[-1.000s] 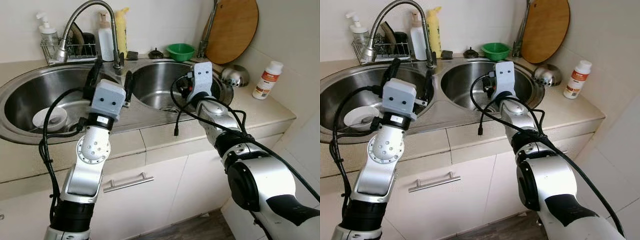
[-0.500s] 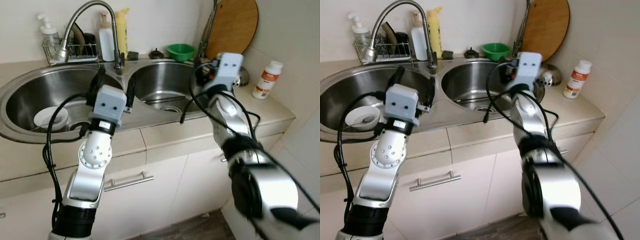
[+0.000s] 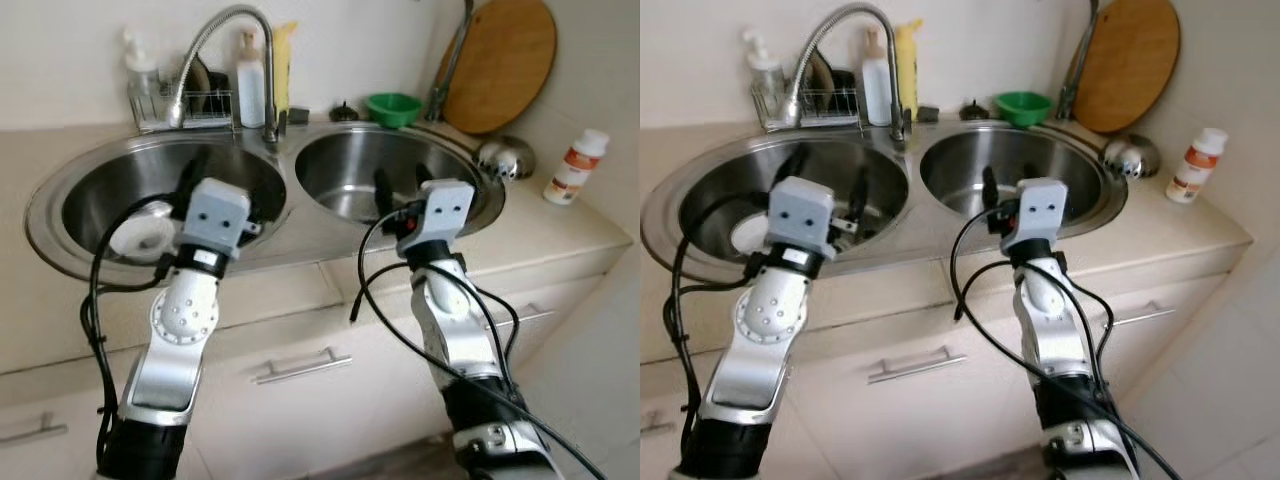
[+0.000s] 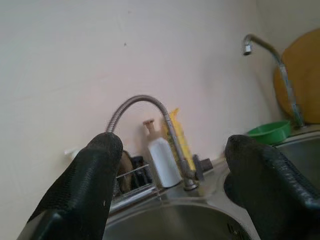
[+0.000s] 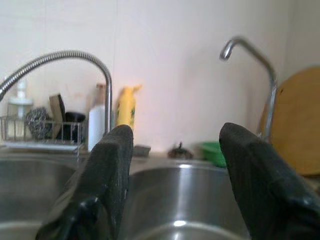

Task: Kitchen organization

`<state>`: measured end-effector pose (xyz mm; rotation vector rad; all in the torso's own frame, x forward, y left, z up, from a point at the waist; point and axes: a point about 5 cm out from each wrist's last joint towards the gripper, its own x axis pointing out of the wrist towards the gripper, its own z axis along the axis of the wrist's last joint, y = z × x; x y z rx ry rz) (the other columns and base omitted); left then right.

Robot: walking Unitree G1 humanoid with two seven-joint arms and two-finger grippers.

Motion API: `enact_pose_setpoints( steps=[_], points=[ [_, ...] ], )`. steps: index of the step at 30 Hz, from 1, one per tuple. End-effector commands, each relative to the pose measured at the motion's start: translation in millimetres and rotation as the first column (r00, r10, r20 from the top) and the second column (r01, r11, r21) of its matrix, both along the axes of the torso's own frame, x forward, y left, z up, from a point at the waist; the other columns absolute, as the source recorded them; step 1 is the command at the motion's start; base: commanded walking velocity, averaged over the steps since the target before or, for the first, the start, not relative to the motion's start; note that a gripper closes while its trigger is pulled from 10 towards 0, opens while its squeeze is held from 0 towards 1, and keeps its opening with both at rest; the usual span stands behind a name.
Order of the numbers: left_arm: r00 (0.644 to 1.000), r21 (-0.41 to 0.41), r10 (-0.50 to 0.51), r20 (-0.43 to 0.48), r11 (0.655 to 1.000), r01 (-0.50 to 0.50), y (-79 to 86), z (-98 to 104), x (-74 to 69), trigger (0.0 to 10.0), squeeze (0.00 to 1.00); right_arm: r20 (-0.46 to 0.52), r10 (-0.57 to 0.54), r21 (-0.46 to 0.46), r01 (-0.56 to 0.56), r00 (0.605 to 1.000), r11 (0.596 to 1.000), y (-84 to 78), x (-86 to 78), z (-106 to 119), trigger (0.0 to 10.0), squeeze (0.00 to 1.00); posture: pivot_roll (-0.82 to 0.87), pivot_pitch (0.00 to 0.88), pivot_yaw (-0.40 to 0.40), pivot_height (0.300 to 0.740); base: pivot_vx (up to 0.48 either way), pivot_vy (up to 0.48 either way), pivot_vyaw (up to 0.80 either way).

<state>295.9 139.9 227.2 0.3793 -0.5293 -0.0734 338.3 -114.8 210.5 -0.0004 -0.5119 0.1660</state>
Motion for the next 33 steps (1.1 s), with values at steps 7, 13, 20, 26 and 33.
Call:
enact_pose_setpoints(
  steps=[7, 13, 20, 26, 33],
  points=[
    [0.998, 0.007, -0.05, 0.029, 0.999, 0.05, -9.6, 2, -6.3, 10.0, 0.0, -0.036, -0.026, -0.056, 0.024, 0.999, 0.998, -9.0, -12.6, -9, 10.0, 0.0, 0.07, 0.0, -0.072, 0.74, 0.0, 0.083, -0.77],
    [0.996, 0.016, -0.075, 0.043, 0.997, 0.074, -12.8, 2, -8.9, 10.0, 0.0, -0.032, -0.056, -0.09, 0.053, 0.998, 0.995, -13.3, -20.2, -13, 10.0, 0.0, 0.07, 0.0, -0.069, 0.74, 0.0, 0.0, -0.8],
    [0.991, 0.047, -0.13, 0.039, 0.991, 0.128, -20.3, 0, -11.4, 10.0, 0.0, -0.035, -0.064, -0.109, 0.06, 0.997, 0.992, -11.0, -29.2, -17, 10.0, 0.0, 0.06, 0.0, -0.063, 0.74, 0.0, -0.17, -0.8],
    [0.987, 0.056, -0.155, 0.04, 0.987, 0.153, -23.8, -2, -13.2, 10.0, 0.0, -0.028, -0.089, -0.103, 0.086, 0.996, 0.991, -12.3, -31.6, -17, 10.0, 0.0, 0.06, 0.0, -0.059, 0.74, 0.0, -0.48, -0.8],
    [0.982, 0.06, -0.185, 0.042, 0.981, 0.182, -26.5, -4, -15.8, 10.0, 0.0, -0.025, -0.108, -0.101, 0.105, 0.994, 0.989, -13.4, -32.6, -15, 10.0, 0.0, 0.05, 0.0, -0.062, 0.74, 0.0, -0.48, -0.8]
  ],
)
